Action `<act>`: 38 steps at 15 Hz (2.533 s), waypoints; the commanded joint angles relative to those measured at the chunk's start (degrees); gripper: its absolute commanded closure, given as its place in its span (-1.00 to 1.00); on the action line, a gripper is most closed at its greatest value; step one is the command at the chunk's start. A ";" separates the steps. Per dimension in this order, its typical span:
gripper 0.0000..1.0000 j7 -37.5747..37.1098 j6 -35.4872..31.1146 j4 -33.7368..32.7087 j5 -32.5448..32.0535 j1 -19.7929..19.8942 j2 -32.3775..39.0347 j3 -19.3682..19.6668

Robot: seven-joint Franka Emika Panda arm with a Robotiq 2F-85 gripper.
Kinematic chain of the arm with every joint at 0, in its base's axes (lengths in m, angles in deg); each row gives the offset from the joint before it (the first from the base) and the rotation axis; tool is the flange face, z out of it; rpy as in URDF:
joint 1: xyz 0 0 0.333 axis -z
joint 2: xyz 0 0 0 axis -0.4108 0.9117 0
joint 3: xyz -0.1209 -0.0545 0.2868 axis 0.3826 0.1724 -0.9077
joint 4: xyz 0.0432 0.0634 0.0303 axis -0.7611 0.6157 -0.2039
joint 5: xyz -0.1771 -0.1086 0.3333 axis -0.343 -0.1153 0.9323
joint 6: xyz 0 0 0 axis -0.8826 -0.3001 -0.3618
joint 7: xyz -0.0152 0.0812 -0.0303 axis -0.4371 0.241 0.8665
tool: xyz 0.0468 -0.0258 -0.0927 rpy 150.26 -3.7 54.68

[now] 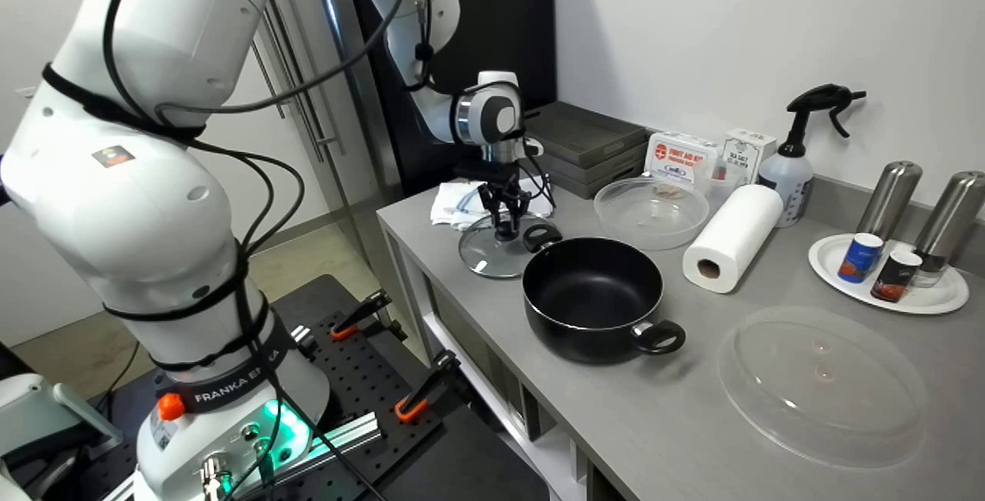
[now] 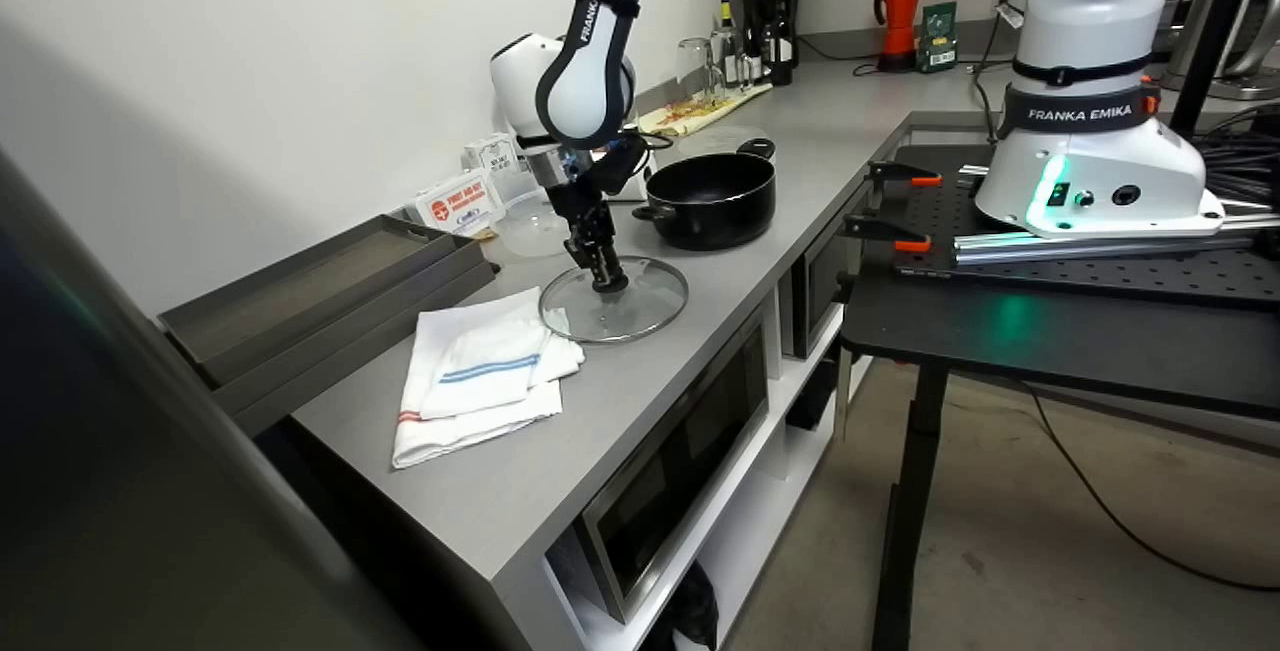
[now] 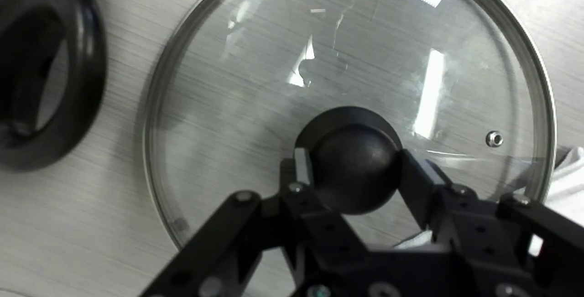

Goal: Pick up the lid from the pot and put it on the counter

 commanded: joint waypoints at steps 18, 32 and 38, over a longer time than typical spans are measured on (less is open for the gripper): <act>-0.65 2.52 4.60 -4.57 1.50 -0.98 2.17 -1.81; -1.00 1.40 1.16 1.92 0.69 -1.80 -3.16 -1.68; -1.00 0.26 -3.43 9.78 -0.38 -2.67 -10.69 -0.54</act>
